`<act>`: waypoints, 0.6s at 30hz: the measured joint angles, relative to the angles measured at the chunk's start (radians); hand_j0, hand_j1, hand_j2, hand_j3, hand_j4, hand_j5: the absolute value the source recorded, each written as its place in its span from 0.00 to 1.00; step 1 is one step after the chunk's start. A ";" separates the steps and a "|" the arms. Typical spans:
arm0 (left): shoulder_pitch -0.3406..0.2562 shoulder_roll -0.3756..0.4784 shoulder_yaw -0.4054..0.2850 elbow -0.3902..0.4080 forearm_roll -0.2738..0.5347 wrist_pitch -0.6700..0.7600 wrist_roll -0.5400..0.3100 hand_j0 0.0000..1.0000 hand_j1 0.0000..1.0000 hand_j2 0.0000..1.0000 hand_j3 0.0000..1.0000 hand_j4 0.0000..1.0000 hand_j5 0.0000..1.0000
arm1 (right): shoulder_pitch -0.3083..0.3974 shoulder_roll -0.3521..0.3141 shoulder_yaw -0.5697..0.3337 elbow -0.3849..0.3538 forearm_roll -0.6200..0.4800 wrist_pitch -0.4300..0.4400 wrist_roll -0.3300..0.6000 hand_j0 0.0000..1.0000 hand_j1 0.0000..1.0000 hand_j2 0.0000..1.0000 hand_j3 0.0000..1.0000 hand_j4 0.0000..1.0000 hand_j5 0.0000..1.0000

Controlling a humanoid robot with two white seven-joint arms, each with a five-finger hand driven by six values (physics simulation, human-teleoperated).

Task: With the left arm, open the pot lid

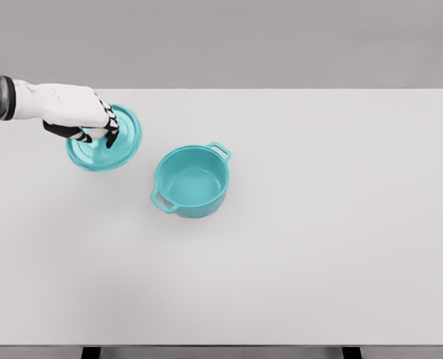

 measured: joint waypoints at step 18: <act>0.046 0.034 0.010 0.123 0.122 0.001 0.000 1.00 1.00 1.00 1.00 1.00 1.00 | 0.000 0.000 0.000 0.000 0.000 0.000 0.000 1.00 1.00 1.00 1.00 1.00 1.00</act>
